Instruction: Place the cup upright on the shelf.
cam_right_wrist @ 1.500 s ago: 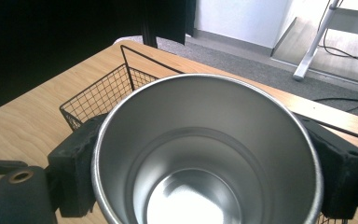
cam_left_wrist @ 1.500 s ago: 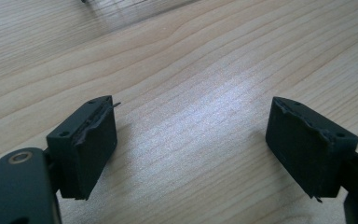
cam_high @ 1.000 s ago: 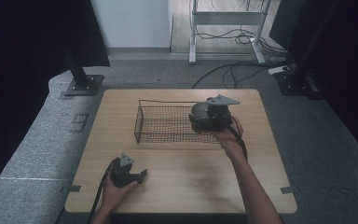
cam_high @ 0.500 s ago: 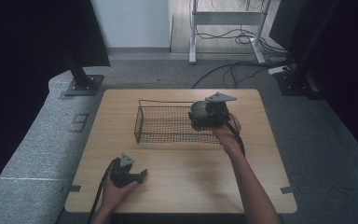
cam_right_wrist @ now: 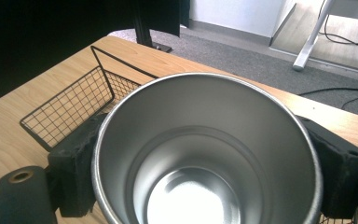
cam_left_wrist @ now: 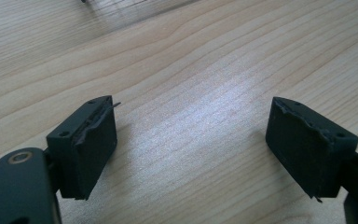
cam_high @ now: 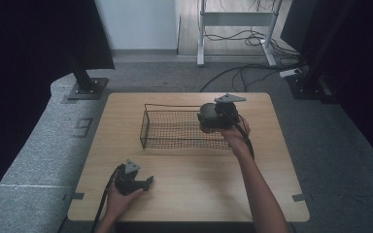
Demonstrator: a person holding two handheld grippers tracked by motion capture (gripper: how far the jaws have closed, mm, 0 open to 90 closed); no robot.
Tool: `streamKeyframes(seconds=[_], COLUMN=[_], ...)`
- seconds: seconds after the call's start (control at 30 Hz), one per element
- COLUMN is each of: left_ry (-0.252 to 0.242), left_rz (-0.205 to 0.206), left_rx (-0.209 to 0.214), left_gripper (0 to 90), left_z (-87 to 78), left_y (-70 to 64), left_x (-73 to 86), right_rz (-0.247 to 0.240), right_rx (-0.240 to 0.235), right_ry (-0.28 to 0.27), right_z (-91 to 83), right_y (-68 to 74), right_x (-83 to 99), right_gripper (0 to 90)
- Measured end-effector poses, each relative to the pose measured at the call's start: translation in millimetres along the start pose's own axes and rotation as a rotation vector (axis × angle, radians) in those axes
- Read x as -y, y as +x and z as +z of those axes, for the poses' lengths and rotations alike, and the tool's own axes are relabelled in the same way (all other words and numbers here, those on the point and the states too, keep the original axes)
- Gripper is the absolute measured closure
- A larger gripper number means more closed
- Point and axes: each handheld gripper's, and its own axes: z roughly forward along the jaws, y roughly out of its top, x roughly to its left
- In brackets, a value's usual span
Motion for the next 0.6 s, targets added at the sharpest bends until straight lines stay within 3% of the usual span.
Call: streamKeyframes(seconds=[0.6], left_ry=[0.0], left_rz=[-0.002], left_rx=[0.002], left_gripper=[16.4], left_z=[0.1], left_y=[0.0], left_x=[0.0], right_rz=[0.026], right_rx=[0.016], right_ry=[0.038], right_z=[26.9], right_y=[-10.7], right_x=[3.7], right_gripper=[13.2])
